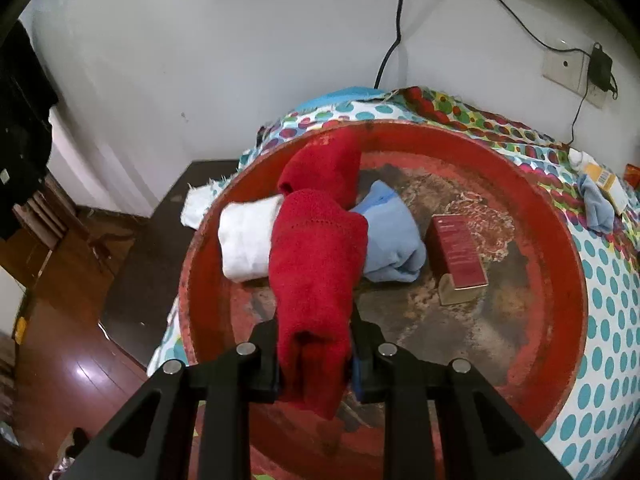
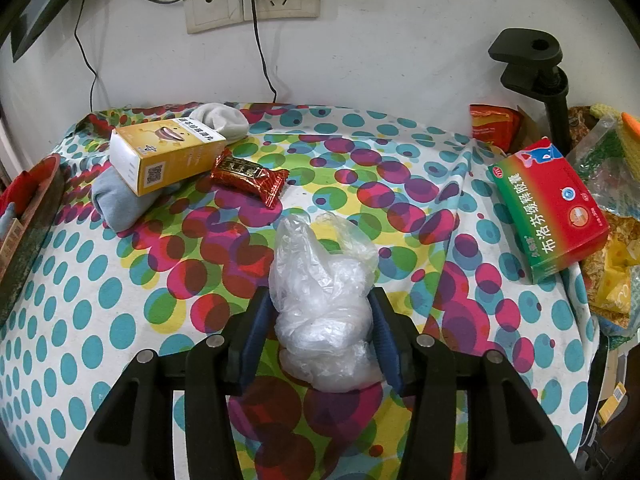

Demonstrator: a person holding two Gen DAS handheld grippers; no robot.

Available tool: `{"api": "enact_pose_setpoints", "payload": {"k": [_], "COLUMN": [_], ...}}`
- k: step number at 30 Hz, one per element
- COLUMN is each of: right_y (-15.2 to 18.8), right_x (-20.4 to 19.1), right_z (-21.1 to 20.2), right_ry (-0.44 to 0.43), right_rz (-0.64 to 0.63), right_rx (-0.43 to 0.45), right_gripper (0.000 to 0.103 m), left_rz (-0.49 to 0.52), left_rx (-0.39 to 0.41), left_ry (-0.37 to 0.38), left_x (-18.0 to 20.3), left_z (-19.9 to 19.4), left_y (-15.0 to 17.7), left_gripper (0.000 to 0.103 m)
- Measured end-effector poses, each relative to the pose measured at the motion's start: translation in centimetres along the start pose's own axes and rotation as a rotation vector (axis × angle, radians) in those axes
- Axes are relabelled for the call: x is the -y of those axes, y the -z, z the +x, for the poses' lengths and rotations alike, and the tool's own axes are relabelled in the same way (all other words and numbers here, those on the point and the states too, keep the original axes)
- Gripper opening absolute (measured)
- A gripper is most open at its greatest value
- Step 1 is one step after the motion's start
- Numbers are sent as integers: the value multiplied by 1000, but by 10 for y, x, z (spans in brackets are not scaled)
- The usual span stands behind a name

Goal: Organize objects
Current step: 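Carry the red sock in the left tool over the red tray, then lower the red sock onto the tray and open the left tool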

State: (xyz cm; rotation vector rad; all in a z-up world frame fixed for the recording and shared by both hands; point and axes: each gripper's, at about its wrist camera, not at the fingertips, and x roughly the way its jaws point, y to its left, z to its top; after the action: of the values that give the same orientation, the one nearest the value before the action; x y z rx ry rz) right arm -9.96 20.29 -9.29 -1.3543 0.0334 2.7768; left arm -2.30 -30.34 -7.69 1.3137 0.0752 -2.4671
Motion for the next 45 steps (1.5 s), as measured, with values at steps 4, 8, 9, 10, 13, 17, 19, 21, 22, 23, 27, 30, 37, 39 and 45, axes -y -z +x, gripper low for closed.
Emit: {"api": "enact_pose_setpoints", "payload": {"k": [4, 8, 9, 10, 13, 17, 19, 21, 22, 23, 27, 30, 37, 39, 45], "right_y": [0, 1, 1, 1, 2, 2, 2, 2, 2, 2, 2, 2, 1, 1, 1], "right_x": [2, 1, 3, 2, 3, 4, 2, 2, 2, 1, 2, 2, 0, 0, -1], "right_z": [0, 0, 0, 1, 1, 1, 1, 1, 2, 2, 2, 2, 2, 2, 3], "right_ry": [4, 4, 5, 4, 9, 11, 12, 13, 14, 14, 14, 14, 16, 17, 18], "right_rz": [2, 2, 2, 1, 2, 4, 3, 4, 4, 4, 5, 5, 6, 6, 7], "right_rx": [0, 0, 0, 0, -1, -1, -1, -1, -1, -1, -1, -1, -1, -1, -1], "right_gripper": [48, 49, 49, 49, 51, 52, 52, 52, 52, 53, 53, 53, 53, 53, 53], "left_rz": [12, 29, 29, 27, 40, 58, 60, 55, 54, 53, 56, 47, 16, 20, 30], "left_rx": [4, 16, 17, 23, 23, 3, -4, -7, -9, -10, -8, -6, 23, 25, 39], "left_ry": [0, 14, 19, 23, 22, 15, 13, 9, 8, 6, 2, 1, 26, 27, 21], "left_x": [-4, -7, -7, -8, -8, -5, -5, -5, -5, -5, -6, -8, -15, -16, -18], "left_z": [6, 9, 10, 11, 13, 18, 20, 20, 20, 20, 17, 14, 0, -3, -14], "left_y": [2, 5, 5, 5, 6, 7, 8, 10, 10, 11, 12, 12, 12, 12, 13], "left_gripper": [24, 25, 25, 25, 28, 30, 31, 36, 36, 36, 38, 42, 47, 49, 50]}}
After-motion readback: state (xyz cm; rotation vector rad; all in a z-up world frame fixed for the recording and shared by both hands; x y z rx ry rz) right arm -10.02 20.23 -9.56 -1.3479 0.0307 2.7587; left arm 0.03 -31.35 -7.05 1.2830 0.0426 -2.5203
